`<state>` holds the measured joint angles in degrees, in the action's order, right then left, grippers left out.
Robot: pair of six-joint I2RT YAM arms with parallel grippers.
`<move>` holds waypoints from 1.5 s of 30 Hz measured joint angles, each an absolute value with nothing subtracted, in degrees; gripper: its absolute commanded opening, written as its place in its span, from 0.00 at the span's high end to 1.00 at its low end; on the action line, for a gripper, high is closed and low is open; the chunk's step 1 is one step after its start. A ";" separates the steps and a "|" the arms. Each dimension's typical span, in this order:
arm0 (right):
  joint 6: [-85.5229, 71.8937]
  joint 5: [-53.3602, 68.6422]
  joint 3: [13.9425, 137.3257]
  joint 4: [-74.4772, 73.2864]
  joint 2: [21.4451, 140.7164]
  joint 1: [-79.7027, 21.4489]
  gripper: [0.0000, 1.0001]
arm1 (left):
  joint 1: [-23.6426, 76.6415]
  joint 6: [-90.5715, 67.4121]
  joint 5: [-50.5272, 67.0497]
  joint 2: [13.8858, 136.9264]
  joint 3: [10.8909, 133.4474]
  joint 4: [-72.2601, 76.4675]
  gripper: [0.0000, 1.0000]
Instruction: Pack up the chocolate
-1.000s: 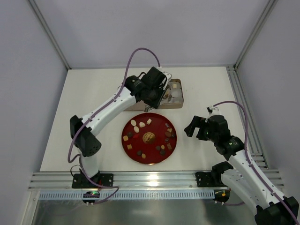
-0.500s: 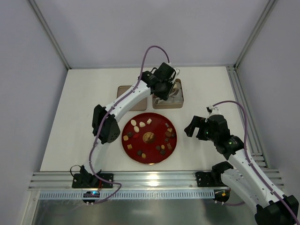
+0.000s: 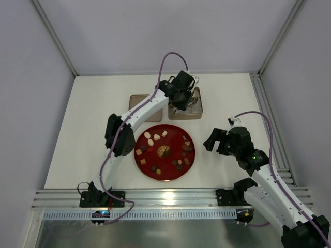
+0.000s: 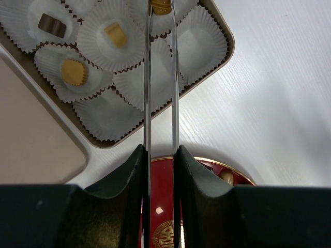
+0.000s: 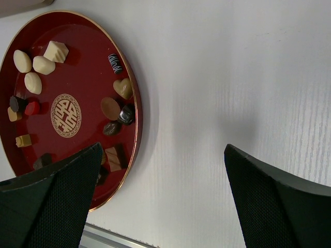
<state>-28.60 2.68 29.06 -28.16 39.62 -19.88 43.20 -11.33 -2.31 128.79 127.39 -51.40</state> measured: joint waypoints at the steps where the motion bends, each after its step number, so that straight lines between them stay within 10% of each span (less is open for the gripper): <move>1: -28.62 2.68 29.06 -28.21 39.64 -19.88 0.00 | 43.13 -11.29 -2.28 128.99 127.39 -51.18 0.73; 45: -28.60 2.68 30.09 -28.75 39.27 -19.88 0.00 | 41.95 -10.24 1.15 126.96 127.42 -49.87 0.62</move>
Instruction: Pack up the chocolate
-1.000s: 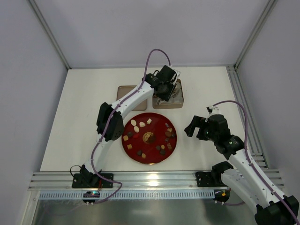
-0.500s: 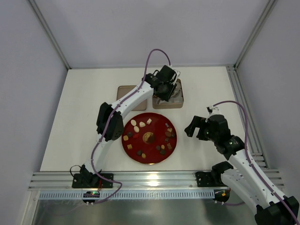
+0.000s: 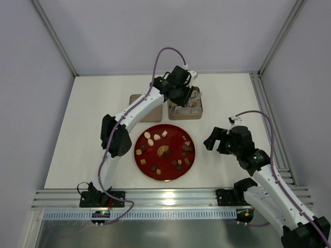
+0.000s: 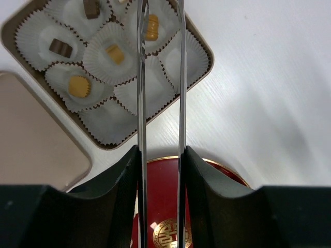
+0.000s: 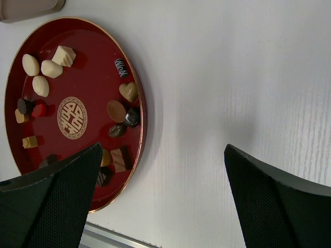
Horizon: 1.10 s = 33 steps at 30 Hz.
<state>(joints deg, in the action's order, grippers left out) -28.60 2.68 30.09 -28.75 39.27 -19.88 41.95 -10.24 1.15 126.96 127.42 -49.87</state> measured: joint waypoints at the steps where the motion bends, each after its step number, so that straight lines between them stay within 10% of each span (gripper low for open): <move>1: -28.60 2.68 30.24 -28.75 39.27 -19.88 0.00 | 41.76 -10.28 1.63 125.78 127.22 -49.69 0.62; 14: -28.25 4.36 31.62 -26.94 41.21 -19.88 0.00 | 12.88 -19.62 0.67 91.05 92.77 -35.73 0.61; 33: -27.29 8.14 32.27 -23.94 43.86 -19.88 0.00 | -3.68 -21.87 0.14 99.81 78.54 -30.92 0.60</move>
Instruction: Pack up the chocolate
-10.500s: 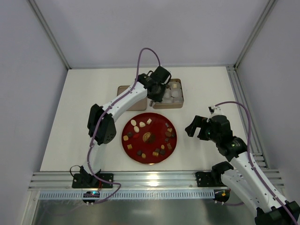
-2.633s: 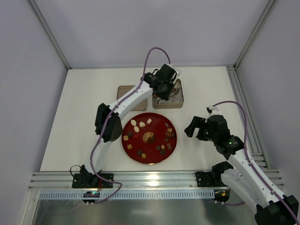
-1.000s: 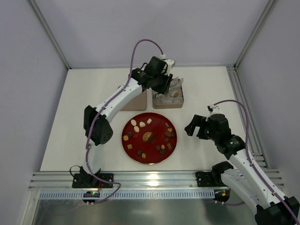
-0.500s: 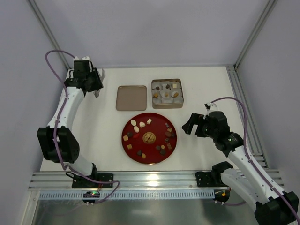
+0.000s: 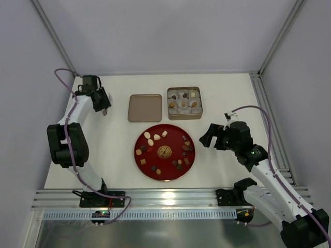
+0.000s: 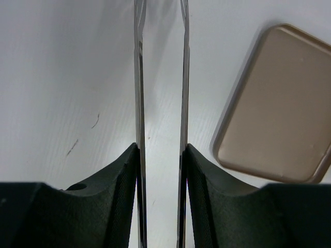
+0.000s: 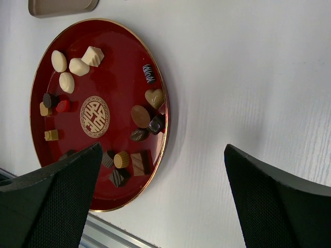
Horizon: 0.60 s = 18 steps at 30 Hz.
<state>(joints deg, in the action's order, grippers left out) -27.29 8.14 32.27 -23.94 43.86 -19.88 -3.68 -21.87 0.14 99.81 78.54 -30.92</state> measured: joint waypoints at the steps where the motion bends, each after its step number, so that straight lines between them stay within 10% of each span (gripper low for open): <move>1: -27.29 8.12 32.27 -23.94 43.86 -19.88 0.00 | -3.79 -21.93 0.14 100.36 78.52 -30.76 0.59; 18: -27.31 8.12 31.79 -23.97 42.72 -19.88 0.00 | -5.02 -21.82 -3.05 111.04 75.57 -30.24 0.32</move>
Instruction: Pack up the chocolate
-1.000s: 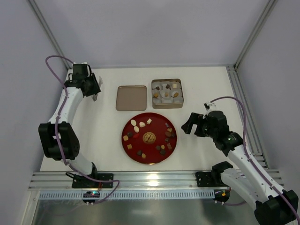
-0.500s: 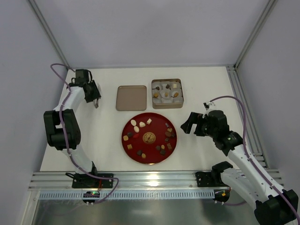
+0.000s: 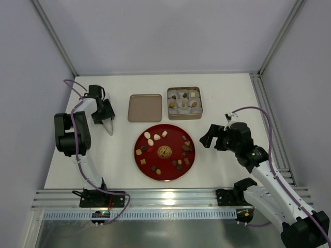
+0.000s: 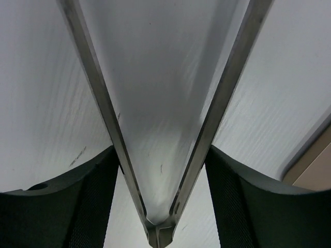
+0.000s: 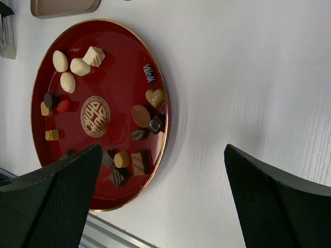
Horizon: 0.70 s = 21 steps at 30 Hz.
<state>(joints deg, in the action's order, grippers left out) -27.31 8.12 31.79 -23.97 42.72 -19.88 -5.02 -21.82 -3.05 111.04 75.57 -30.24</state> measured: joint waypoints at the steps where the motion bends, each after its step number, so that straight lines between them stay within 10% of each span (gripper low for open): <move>1: -27.33 8.12 31.70 -23.92 42.68 -19.88 0.00 | -5.02 -21.78 -3.18 111.04 75.57 -30.20 0.30; 21: -27.35 8.12 30.85 -23.59 42.24 -19.88 0.00 | -5.04 -22.15 -6.33 107.02 76.93 -35.05 0.11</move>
<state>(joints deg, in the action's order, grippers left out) -27.35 8.12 30.85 -23.59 42.24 -19.88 -5.04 -22.15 -6.33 107.02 76.93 -35.05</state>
